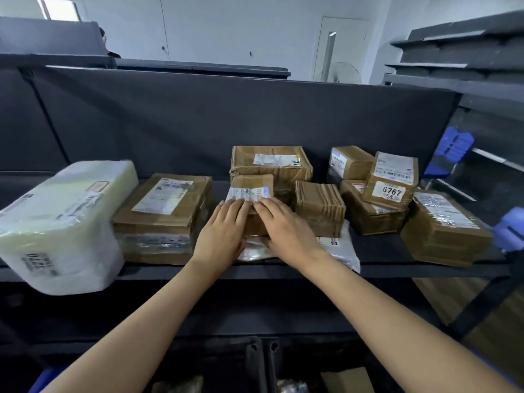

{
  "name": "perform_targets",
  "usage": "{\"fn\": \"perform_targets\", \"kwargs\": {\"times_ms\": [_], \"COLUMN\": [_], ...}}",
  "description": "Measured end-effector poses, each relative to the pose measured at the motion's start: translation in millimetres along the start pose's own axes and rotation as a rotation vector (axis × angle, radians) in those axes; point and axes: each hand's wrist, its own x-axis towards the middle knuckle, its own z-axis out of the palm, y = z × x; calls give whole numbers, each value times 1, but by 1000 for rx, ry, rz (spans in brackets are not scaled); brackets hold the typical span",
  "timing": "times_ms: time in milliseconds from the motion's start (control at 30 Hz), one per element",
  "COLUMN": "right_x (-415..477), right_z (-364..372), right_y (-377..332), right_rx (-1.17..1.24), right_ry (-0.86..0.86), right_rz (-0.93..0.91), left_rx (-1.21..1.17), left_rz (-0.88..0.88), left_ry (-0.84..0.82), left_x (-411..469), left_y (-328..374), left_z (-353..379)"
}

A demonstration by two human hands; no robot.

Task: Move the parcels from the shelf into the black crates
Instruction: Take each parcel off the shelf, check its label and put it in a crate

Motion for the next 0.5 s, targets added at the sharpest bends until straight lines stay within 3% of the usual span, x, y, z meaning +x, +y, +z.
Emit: {"fn": "perform_targets", "kwargs": {"times_ms": [267,500], "right_x": [-17,-42], "right_z": [-13,-41], "right_y": [1,-12], "right_rx": [25,-21], "right_ry": [6,107], "right_rz": [-29,-73], "left_rx": [-35,-95], "left_rz": [130,146], "left_ry": [221,278], "left_x": [-10,-36], "left_y": [-2,8], "left_z": [-12,-42]}}
